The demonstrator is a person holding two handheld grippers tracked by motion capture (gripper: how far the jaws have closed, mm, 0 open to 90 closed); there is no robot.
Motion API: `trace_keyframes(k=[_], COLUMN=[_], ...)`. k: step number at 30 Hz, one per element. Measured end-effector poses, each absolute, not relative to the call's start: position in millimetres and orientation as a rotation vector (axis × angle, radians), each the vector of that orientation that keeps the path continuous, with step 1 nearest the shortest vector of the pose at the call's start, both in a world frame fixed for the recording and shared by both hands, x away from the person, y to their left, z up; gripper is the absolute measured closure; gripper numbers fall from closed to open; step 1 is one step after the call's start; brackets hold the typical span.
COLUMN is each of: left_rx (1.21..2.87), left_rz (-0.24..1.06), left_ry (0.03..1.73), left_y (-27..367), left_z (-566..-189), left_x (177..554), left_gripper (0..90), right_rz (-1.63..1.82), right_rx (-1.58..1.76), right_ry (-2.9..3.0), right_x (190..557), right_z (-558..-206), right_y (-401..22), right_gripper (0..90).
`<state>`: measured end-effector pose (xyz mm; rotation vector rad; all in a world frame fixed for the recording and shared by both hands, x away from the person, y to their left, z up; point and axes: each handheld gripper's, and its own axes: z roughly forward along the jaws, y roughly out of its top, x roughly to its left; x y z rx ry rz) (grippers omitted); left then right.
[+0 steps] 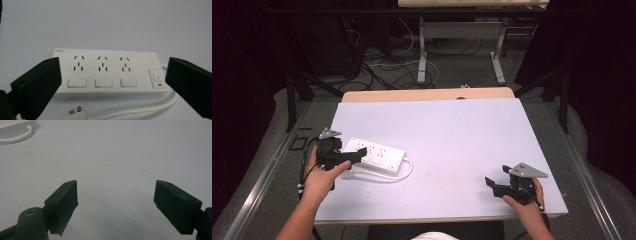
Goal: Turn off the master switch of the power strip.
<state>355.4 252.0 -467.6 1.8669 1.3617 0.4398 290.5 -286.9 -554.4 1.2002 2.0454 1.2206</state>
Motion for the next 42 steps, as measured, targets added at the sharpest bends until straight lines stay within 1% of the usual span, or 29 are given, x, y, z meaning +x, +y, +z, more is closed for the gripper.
trace_keyframes(k=[8,10,12,15,25,42], left_rx=[1.820,1.821,1.859,1.855,1.784,1.698], left_rz=[0.436,0.445,0.457,0.489,0.497,0.497], left_ry=[1.354,1.351,1.327,1.338,1.356,1.392], left_y=[259.5,261.4,264.9,268.1,282.6,294.2], left_z=[-469.4,-469.6,-469.3,-469.1,-469.4,-503.9], left_x=[349.4,347.5,346.1,341.5,326.2,301.6], left_gripper=[0.4,0.4,0.3,0.4,0.4,0.4], right_rz=[1.220,1.222,1.218,1.219,1.219,1.222], right_rx=[1.196,1.205,1.204,1.203,1.201,1.200], right_ry=[2.049,2.046,2.045,2.045,2.045,2.042], right_x=[290.6,290.1,289.9,289.9,290.0,290.2], right_z=[-554.4,-554.2,-553.8,-553.8,-553.6,-553.6], right_y=[-287.4,-287.1,-287.2,-287.4,-287.4,-288.6], right_gripper=[18.5,18.5,18.5,18.5,18.5,18.5])
